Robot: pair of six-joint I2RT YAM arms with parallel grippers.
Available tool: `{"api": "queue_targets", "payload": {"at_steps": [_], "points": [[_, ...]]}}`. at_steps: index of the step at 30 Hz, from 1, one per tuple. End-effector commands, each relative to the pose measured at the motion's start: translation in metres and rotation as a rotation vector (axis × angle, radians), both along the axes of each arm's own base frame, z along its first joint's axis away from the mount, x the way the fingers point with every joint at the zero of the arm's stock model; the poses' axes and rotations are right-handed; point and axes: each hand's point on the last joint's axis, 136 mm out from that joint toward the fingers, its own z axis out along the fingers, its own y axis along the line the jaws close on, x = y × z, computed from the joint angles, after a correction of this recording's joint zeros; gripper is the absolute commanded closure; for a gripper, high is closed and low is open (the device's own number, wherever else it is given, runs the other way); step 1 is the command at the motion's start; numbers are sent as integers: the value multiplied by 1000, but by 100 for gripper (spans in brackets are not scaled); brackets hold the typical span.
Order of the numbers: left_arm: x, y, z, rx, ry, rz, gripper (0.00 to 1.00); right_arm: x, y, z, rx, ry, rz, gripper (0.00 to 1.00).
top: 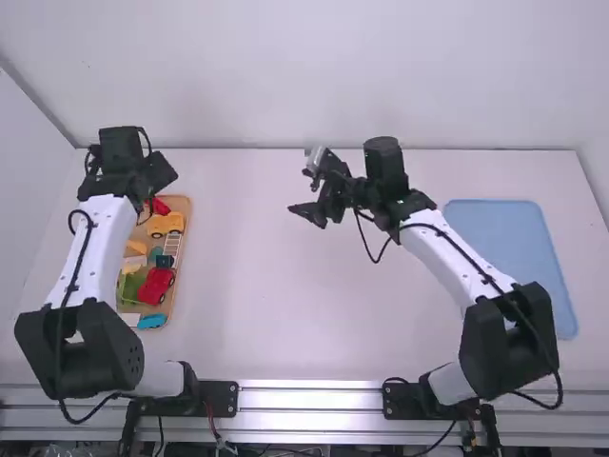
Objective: Assemble lego blocks to make yellow taxi
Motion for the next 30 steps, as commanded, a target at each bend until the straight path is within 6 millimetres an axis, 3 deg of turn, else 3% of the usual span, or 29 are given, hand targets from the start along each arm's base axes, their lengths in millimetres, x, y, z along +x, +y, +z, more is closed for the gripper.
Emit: {"api": "queue_targets", "payload": {"at_steps": [1,4,8,11,14,20,30], "points": [[-11,39,6,-40,-32,158,2,-7,19,5,15,-50,103,6],[-14,50,4,-124,-42,110,1,-4,32,1,3,-58,104,4],[-44,82,4,-156,-12,238,1,3,47,-5,-15,-73,86,2],[-52,88,8,-150,7,243,1,3,52,-8,-25,-78,86,1],[-53,84,12,-143,34,194,1,2,54,-8,-26,-80,91,2],[-35,57,6,-178,144,26,1,2,54,-7,-22,-85,92,1],[18,20,-54,-275,384,-80,1,9,51,-5,-13,-71,58,1]]}}
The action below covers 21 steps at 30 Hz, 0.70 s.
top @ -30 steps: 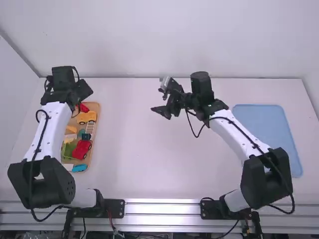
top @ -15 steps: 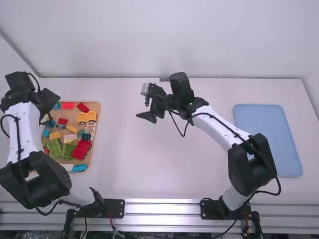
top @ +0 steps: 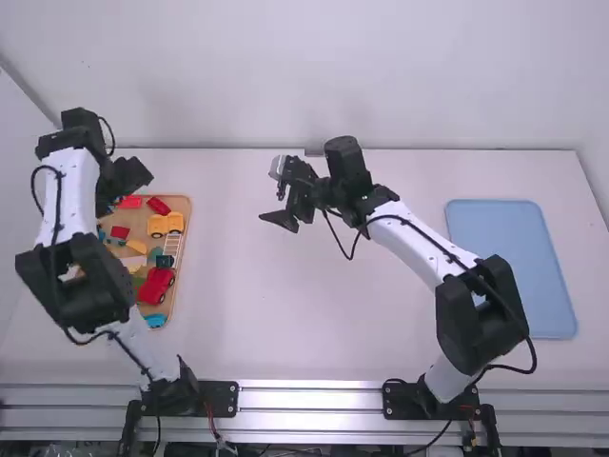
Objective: Assemble lego blocks to make yellow taxi
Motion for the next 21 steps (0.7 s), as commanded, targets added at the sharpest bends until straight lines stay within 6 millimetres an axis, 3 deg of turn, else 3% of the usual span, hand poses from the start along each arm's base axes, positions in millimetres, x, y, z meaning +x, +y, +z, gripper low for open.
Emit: {"api": "queue_targets", "payload": {"at_steps": [1,4,6,13,16,18,21], "points": [[16,-14,-12,-26,28,-28,1,9,0,6,4,-3,-24,2],[17,-19,-33,-18,118,4,1,12,-1,3,-8,1,-47,1],[20,-27,-60,-29,196,1,1,13,-3,-1,-28,10,-61,1],[44,-33,-111,-54,195,97,1,25,-22,-7,-43,38,-106,2],[45,-32,-114,-71,174,223,1,32,-30,-7,-43,43,-125,1],[45,-35,-114,-124,147,441,1,39,-41,-8,-45,48,-152,1],[45,-45,-115,-201,137,585,1,45,-49,-9,-46,55,-172,1]]}}
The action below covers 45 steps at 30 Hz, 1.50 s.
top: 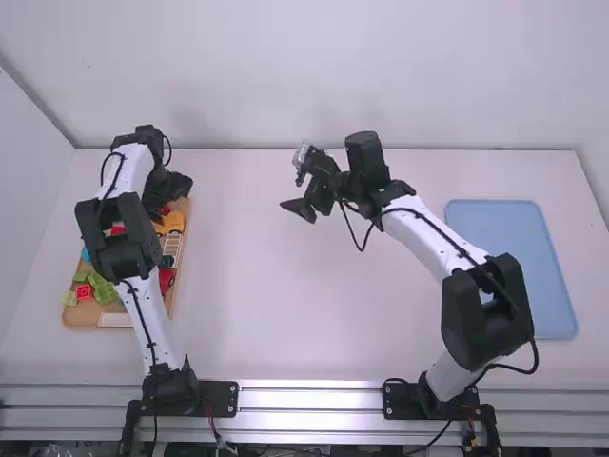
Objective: Assemble lego blocks to make yellow taxi
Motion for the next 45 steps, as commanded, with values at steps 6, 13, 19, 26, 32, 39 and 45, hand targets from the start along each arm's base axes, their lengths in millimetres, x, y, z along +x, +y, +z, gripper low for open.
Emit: {"api": "queue_targets", "payload": {"at_steps": [6,13,19,26,32,39,45], "points": [[5,-13,-1,-102,-41,375,1,15,-14,4,3,5,-39,1],[-11,-13,-21,-112,9,625,4,20,-21,4,2,1,-54,2],[-8,-2,-27,-111,-26,664,7,20,-21,4,3,-1,-55,1],[-16,12,-31,-72,-16,701,10,20,-21,4,4,-1,-55,1],[-16,12,-39,-59,-24,692,15,21,-21,4,3,-2,-56,1],[-12,17,-38,-26,-41,638,20,20,-21,4,3,-1,-55,2],[-7,16,-38,-59,-60,641,14,20,-20,4,3,-1,-53,2]]}}
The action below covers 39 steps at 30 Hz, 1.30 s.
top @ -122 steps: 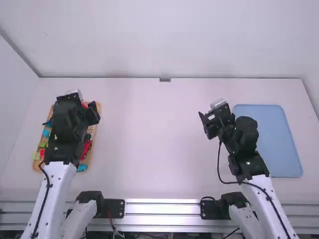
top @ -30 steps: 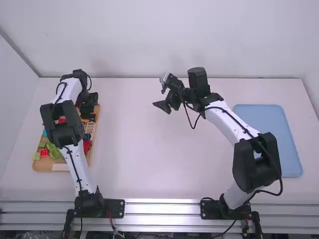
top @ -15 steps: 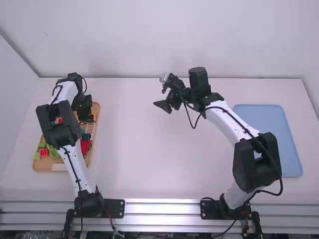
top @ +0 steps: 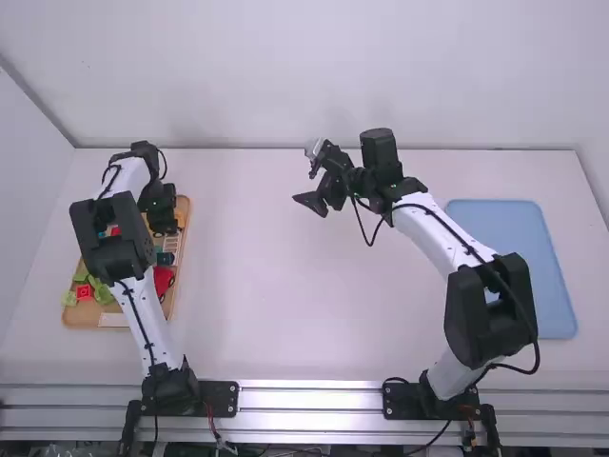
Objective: Assemble lego blocks to make yellow taxi
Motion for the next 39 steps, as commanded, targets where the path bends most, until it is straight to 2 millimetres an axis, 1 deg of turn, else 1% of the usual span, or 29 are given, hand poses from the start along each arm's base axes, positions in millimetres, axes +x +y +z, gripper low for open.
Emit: {"api": "queue_targets", "payload": {"at_steps": [1,3,5,6,7,9,12,13,17,20,26,29,32,34,39], "points": [[1,-3,1,-25,-10,-9,13,5,3,7,10,-15,5,2],[6,-11,2,-64,-35,-16,12,6,2,7,10,-15,2,1],[9,-9,2,-67,-50,-12,12,6,1,7,10,-15,1,2],[10,-7,2,-65,-58,-6,9,6,1,7,9,-15,0,1],[11,-7,2,-63,-62,-7,9,6,1,7,8,-16,-1,1],[15,-10,3,-65,-73,-14,9,6,2,7,8,-16,2,2],[18,-11,4,-95,-95,-11,5,7,1,7,8,-18,-2,1],[18,-12,5,-116,-102,-6,1,6,1,7,4,-27,4,2],[11,-7,8,-130,-76,63,1,6,1,6,0,-36,9,1],[9,-2,13,-140,-77,75,1,6,1,6,0,-37,9,1],[17,2,24,-127,-104,82,1,7,2,6,2,-41,12,2],[18,2,24,-123,-106,111,1,5,5,6,1,-41,17,2],[18,-2,24,-123,-100,105,1,5,5,6,1,-41,17,1],[18,0,24,-117,-100,107,1,6,5,6,1,-42,17,1],[17,-1,21,-67,-79,117,1,6,5,4,-1,-45,22,1]]}}
